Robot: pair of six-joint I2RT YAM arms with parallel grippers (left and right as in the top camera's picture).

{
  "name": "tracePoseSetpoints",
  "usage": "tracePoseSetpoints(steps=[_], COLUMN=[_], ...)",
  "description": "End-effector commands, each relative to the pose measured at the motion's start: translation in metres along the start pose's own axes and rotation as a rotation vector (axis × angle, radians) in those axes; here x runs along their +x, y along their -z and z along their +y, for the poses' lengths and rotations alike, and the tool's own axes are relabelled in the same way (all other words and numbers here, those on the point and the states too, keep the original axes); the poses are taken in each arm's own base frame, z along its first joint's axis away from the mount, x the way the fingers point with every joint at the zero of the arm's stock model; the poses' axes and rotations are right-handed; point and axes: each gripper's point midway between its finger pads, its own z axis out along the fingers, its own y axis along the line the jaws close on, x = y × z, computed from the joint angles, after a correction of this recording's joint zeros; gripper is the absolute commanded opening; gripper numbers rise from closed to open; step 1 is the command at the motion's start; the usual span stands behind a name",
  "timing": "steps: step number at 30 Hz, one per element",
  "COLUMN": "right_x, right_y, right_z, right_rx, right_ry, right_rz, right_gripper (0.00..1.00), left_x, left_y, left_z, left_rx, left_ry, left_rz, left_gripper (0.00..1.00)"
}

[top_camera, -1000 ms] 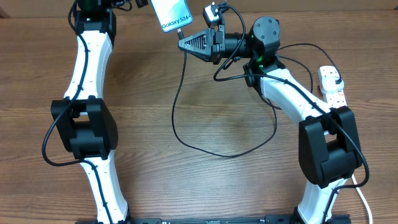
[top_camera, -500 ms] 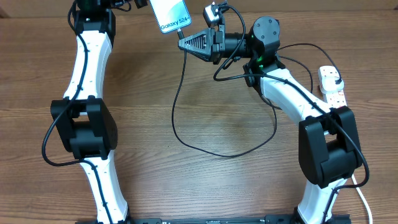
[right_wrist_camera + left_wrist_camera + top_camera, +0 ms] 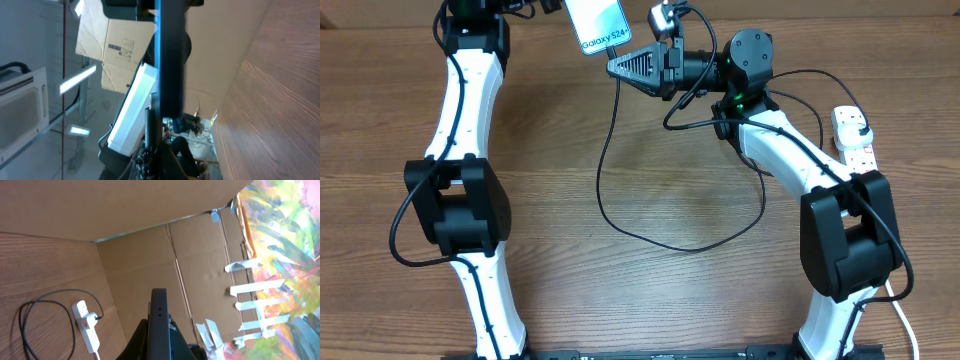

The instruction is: Plug charger to phone and switch on socket

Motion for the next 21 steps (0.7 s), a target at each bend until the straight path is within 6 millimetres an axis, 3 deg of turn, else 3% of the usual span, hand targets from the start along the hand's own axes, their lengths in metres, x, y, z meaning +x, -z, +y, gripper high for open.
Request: tracePoseSetpoints(steps=[1,8,10,14,18,21], right_x=[-0.005,-0.007,-0.012,-0.014,-0.011,-0.009], right_y=[0.0,0.0,0.0,0.0,0.001,0.001], right_z=[0.015,0.016,0.02,0.029,0.048,0.048], right_rx=[-0.008,-0.011,-0.022,-0.052,-0.107,-0.107], right_ry=[0.004,-0.013,-0.032,-0.042,-0.005,-0.004], right_rz=[-0.021,-0.035,-0.063,-0.08,-0.074,-0.062], right_gripper=[0.04,0.04,0.04,0.04,0.04,0.04], left_x=[0.008,-0.011,-0.012,-0.011,-0.011,-0.013], left_y=[-0.003,0.005,0.005,0.008,0.01,0.011], left_z=[-0.03,-0.03,-0.031,-0.055,-0.057,-0.057], left_rx=[0.021,0.021,0.026,0.09,0.093,0.094], left_ry=[-0.049,0.046,0.071,0.002,0.003,0.03], left_rz=[0.019,-0.078,-0.081,-0.084,-0.084,-0.088], left_gripper=[0.04,0.04,0.04,0.04,0.04,0.04])
